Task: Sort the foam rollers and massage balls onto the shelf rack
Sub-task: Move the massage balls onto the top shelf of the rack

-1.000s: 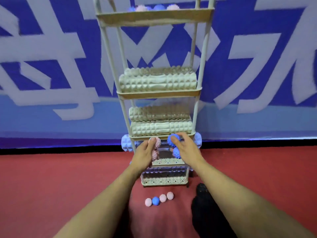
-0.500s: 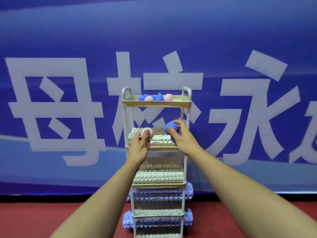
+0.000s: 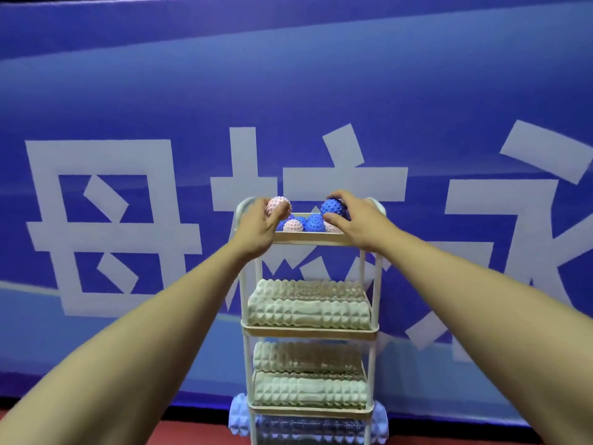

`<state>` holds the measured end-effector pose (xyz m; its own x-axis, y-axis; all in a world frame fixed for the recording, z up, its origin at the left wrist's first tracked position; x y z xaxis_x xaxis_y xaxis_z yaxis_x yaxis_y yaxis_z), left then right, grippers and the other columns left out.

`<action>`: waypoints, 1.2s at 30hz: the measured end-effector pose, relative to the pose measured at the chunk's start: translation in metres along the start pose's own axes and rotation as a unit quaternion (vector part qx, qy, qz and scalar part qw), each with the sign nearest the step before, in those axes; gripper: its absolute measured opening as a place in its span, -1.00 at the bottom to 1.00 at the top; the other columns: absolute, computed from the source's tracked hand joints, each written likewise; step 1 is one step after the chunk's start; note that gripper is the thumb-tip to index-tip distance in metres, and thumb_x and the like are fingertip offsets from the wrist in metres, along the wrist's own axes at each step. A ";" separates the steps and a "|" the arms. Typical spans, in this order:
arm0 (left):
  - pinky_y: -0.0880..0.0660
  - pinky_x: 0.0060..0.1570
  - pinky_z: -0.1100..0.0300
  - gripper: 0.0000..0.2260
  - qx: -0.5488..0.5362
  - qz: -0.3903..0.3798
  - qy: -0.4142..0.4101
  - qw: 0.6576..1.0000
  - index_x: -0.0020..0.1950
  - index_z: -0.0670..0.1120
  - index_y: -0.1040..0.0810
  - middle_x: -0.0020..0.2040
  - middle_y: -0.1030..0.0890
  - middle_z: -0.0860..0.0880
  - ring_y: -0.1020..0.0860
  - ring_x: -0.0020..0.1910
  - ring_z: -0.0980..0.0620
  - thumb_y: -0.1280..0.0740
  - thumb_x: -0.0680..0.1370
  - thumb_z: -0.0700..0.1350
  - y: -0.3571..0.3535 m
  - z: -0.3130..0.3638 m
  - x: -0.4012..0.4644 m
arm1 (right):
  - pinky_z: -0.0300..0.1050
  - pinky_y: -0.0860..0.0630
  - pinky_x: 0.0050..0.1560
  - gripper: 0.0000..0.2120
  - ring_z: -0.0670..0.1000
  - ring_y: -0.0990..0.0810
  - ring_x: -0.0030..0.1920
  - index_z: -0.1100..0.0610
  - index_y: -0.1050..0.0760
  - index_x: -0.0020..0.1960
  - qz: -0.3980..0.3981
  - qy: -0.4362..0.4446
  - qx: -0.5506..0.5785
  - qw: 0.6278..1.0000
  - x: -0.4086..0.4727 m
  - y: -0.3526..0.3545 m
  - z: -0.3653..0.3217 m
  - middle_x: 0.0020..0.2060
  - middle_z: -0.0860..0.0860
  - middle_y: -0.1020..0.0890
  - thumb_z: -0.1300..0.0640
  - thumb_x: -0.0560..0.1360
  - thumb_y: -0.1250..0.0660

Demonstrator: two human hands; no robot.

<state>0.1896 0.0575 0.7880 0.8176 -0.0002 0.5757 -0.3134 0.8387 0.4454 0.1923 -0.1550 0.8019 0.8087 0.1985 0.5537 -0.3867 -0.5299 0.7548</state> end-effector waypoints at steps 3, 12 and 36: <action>-0.58 0.04 -0.01 -0.55 0.056 -0.005 -0.004 0.998 0.33 -0.14 -0.42 0.16 -0.58 -0.11 -0.57 0.10 -0.04 -0.16 0.66 0.19 -0.002 -0.011 0.030 | 0.15 -0.44 0.29 -0.62 0.15 -0.49 0.24 -0.09 -0.32 0.41 -0.032 0.001 -0.045 0.998 0.022 -0.012 0.013 0.25 0.05 -0.60 -0.18 0.64 -0.18; -0.41 0.11 0.04 -0.60 0.349 -0.108 -0.130 0.922 0.36 -0.02 -0.41 0.31 -0.43 -0.14 -0.40 0.19 -0.09 -0.37 0.59 0.10 -0.034 -0.044 0.065 | 0.04 -0.46 -0.06 -0.56 0.10 -0.48 0.11 -0.01 -0.26 0.45 -0.054 -0.031 -0.098 0.993 0.032 -0.045 0.048 0.16 0.11 -0.59 -0.21 0.67 -0.08; -0.54 0.04 0.27 -0.59 0.050 -0.104 -0.079 0.990 0.35 0.04 -0.54 0.19 -0.63 0.11 -0.58 0.16 0.17 -0.39 0.56 0.17 -0.038 -0.018 0.050 | 0.07 -0.43 0.26 -0.52 0.08 -0.49 0.32 0.02 -0.31 0.52 -0.041 -0.020 -0.150 0.988 0.029 -0.051 0.044 0.35 0.06 -0.54 -0.13 0.67 -0.04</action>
<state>0.2514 0.0358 0.7873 0.7861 -0.2587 0.5614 -0.1991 0.7538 0.6262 0.2543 -0.1584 0.7642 0.8576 0.1945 0.4761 -0.4279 -0.2435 0.8704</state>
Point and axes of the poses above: each hand's wrist, its own x-axis towards the middle knuckle, its own y-axis out of the back of the hand, z = x × y, the point moved 8 cm from there along x, towards the middle knuckle
